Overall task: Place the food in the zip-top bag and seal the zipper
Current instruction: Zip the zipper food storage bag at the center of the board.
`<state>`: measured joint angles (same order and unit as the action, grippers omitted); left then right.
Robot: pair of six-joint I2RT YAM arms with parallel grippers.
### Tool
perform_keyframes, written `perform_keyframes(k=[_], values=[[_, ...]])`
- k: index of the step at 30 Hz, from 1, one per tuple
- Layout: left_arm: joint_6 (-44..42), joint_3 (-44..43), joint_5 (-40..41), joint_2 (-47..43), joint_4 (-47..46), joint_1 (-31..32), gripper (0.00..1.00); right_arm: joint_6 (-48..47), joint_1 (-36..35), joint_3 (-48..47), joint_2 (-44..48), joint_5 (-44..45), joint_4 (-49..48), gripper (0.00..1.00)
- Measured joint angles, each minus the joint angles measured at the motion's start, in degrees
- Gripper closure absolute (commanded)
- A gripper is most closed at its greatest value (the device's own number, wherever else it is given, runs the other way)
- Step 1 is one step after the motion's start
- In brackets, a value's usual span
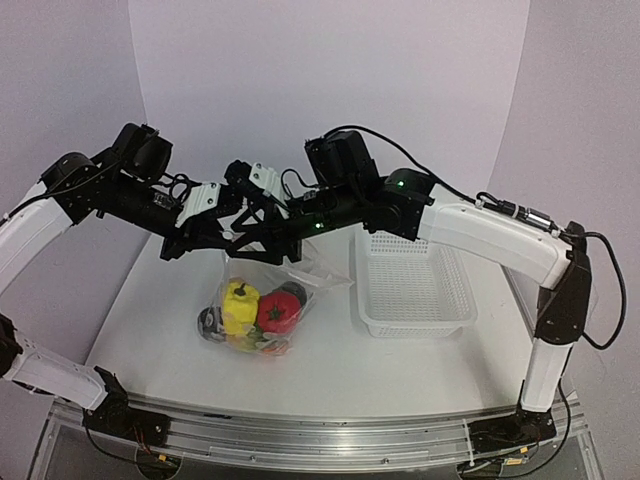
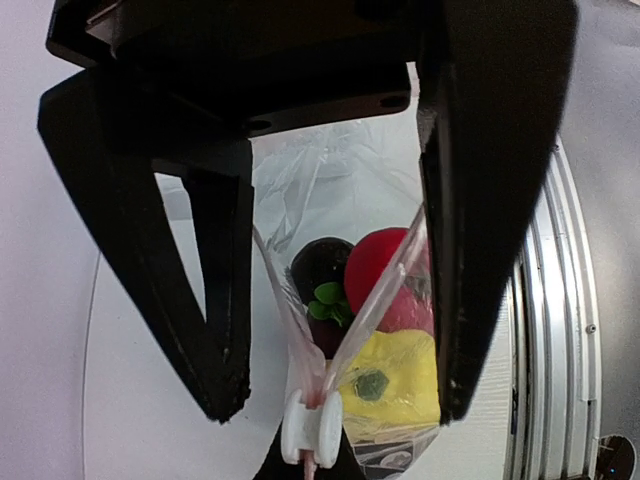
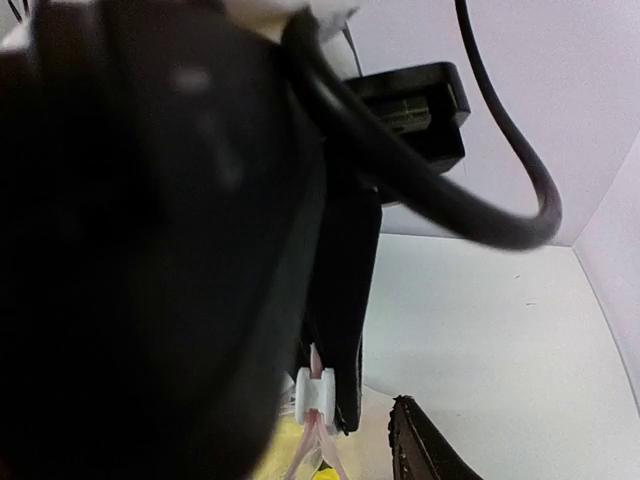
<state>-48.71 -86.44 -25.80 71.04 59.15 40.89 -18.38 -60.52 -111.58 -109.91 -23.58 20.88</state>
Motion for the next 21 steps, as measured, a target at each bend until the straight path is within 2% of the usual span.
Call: perform_keyframes(k=[4, 9, 13, 16, 17, 19, 21], values=[[1.5, 0.7, -1.3, -1.0, -0.6, 0.1, 1.00, 1.5, 0.9, 2.9, 0.6, 0.7, -1.6, 0.53], [3.5, 1.0, -3.4, -1.8, -2.6, 0.7, 1.00, 3.7, 1.4, 7.4, 0.7, 3.0, -3.4, 0.76], [3.7, 1.7, -4.2, -1.9, -3.2, 0.6, 1.00, 4.7, 0.8, 8.3, 0.7, 3.4, -4.6, 1.00], [3.5, 1.9, -4.1, -1.9, -3.8, 0.6, 1.00, 4.8, 0.6, 8.5, 0.9, 3.2, -5.1, 1.00], [3.5, 1.9, -4.1, -1.9, -3.9, 0.6, 0.96, 4.8, 0.6, 8.6, 1.0, 3.1, -5.2, 1.00], [4.0, 2.5, -4.1, -2.0, -5.0, 0.6, 0.61, 4.8, 0.6, 9.3, 1.5, 3.3, -5.4, 1.00], [4.5, 3.0, -4.2, -2.5, -6.4, 0.6, 0.43, 4.8, 0.9, 10.8, 2.3, 3.8, -5.3, 1.00]])
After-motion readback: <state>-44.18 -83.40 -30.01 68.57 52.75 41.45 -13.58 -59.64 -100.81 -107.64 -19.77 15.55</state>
